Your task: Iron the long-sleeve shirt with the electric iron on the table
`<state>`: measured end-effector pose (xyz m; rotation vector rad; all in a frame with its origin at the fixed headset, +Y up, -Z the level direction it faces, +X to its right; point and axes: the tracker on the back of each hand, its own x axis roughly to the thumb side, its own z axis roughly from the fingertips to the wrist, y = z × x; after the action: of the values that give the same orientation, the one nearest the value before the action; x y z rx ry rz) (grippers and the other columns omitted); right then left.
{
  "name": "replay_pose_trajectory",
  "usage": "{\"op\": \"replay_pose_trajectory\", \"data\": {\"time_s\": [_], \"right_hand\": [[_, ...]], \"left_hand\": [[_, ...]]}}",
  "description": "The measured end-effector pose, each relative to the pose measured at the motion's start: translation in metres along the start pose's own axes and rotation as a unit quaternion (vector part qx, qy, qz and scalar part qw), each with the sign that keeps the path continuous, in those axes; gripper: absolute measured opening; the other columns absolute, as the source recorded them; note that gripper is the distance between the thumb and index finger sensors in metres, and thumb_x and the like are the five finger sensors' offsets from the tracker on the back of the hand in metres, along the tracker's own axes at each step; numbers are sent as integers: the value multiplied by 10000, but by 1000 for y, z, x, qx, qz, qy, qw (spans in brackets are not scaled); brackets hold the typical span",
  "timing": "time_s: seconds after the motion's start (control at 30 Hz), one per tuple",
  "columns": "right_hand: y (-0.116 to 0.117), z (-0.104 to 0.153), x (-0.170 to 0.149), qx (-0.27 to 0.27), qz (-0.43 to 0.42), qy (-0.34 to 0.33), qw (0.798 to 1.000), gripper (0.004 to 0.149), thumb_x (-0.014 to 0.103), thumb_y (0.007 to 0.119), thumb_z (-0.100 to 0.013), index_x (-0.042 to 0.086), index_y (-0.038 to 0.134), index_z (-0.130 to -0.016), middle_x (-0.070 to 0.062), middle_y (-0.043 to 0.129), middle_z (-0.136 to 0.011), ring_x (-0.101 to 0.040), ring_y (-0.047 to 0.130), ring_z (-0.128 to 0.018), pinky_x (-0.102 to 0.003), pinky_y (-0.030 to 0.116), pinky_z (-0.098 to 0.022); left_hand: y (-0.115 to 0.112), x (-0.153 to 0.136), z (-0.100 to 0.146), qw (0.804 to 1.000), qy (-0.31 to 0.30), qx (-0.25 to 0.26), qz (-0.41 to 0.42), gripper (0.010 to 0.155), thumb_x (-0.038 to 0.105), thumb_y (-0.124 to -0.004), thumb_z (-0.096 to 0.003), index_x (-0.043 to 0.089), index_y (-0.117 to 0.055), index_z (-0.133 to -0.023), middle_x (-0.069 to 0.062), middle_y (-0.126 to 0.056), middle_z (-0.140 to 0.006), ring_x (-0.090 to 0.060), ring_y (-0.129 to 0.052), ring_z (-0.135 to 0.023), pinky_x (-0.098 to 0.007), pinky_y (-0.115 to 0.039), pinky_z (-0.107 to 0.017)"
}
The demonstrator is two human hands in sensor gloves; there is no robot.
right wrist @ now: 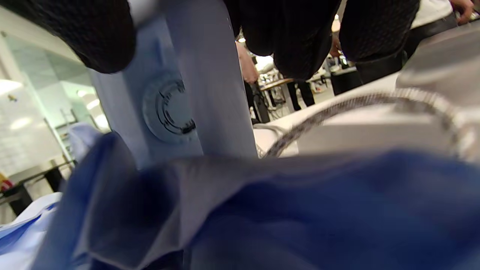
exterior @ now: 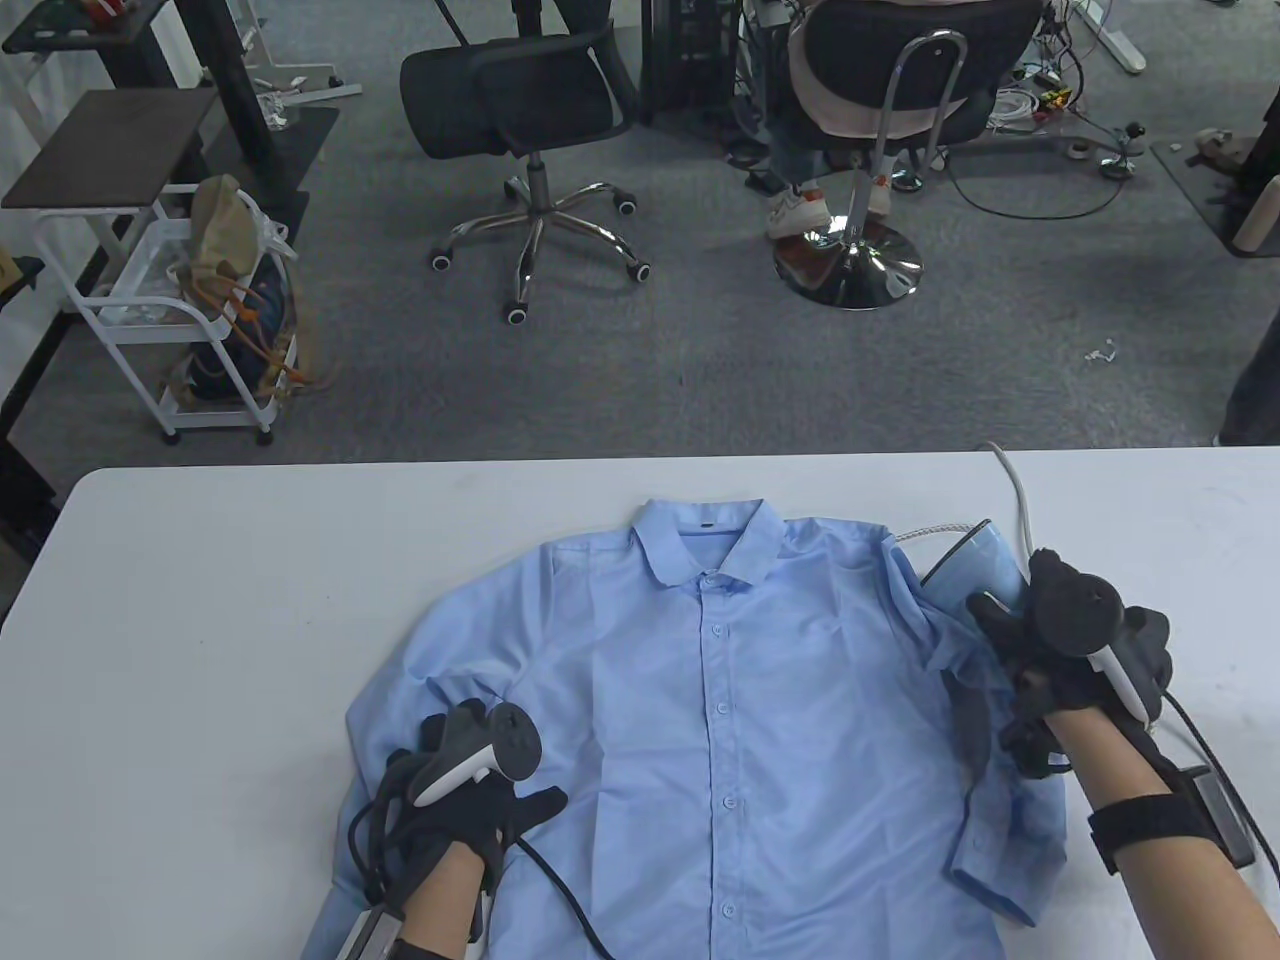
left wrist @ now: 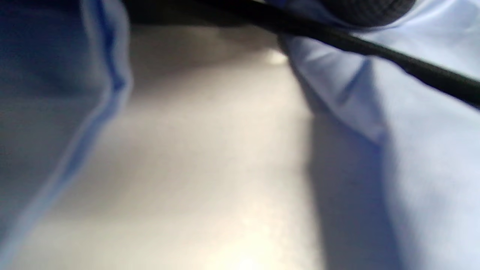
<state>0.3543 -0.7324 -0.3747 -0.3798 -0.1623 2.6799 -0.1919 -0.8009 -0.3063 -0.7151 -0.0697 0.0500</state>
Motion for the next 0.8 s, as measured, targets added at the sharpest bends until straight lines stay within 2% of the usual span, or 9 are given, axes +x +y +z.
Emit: {"op": "replay_pose_trajectory", "data": {"time_s": [0.1, 0.17, 0.27, 0.43, 0.57, 0.63, 0.7, 0.73, 0.8], "right_hand": [[0, -9, -6, -7, -57, 23, 998, 588, 363, 892, -541, 43, 658, -975, -240, 735, -978, -481, 848, -842, -718, 667, -583], [-12, -17, -10, -28, -80, 32, 996, 559, 368, 911, -529, 21, 717, -922, -204, 830, -889, -434, 940, -765, -683, 730, -558], [-39, -24, -16, -68, -107, 40, 991, 558, 361, 931, -524, -2, 732, -897, -190, 856, -829, -399, 980, -704, -669, 749, -543], [-114, -21, -27, -181, -188, 30, 965, 618, 401, 948, -503, -24, 730, -894, -200, 855, -777, -375, 979, -644, -684, 720, -558], [-171, -8, -17, -248, -246, -6, 937, 701, 419, 955, -483, -62, 702, -927, -214, 834, -736, -347, 944, -552, -666, 717, -535], [-198, 2, -2, -291, -215, -44, 931, 730, 436, 937, -474, -63, 689, -946, -217, 827, -732, -347, 932, -538, -665, 708, -532], [-220, 17, 23, -355, -109, -97, 923, 741, 443, 917, -478, -56, 676, -969, -221, 820, -731, -346, 918, -529, -665, 698, -531], [-224, 22, 33, -375, -62, -117, 917, 751, 435, 902, -492, 32, 609, -1054, -199, 813, -748, -341, 905, -534, -667, 687, -538], [-229, 35, 63, -427, 68, -165, 887, 715, 399, 876, -531, 90, 557, -1091, -216, 806, -751, -340, 887, -526, -668, 671, -553]], "left_hand": [[0, 0, 0, 1000, -1, -2, 1, 999, 706, -524, -499, 188, 10, -1166, -284, 97, -1157, -647, -35, -1070, -861, -186, -651], [0, -1, 0, 1000, -3, -2, 2, 1001, 707, -523, -499, 188, 12, -1166, -281, 101, -1155, -647, -27, -1068, -861, -184, -651], [0, -1, 0, 1000, -3, -4, 2, 1002, 708, -522, -500, 186, 16, -1164, -282, 105, -1153, -646, -24, -1066, -862, -182, -650], [0, -1, 0, 1000, -4, -6, 2, 1000, 708, -521, -501, 186, 17, -1163, -282, 108, -1151, -647, -22, -1065, -861, -182, -650], [0, -1, 0, 1000, -4, -6, 2, 1000, 709, -521, -502, 187, 19, -1163, -281, 110, -1151, -646, -19, -1064, -861, -180, -649], [0, -1, 0, 1000, -4, -6, 3, 999, 709, -521, -502, 188, 18, -1163, -280, 110, -1151, -646, -19, -1064, -861, -179, -649], [0, -1, 0, 1000, -4, -5, 4, 999, 709, -520, -502, 187, 18, -1163, -279, 110, -1151, -643, -17, -1065, -860, -178, -649], [0, -1, 0, 1000, -4, -5, 4, 999, 710, -520, -502, 189, 18, -1163, -279, 110, -1151, -644, -16, -1065, -860, -178, -650], [0, -1, 0, 1000, -4, -5, 4, 999, 710, -519, -502, 188, 18, -1163, -279, 110, -1152, -643, -18, -1066, -860, -178, -649]]}}
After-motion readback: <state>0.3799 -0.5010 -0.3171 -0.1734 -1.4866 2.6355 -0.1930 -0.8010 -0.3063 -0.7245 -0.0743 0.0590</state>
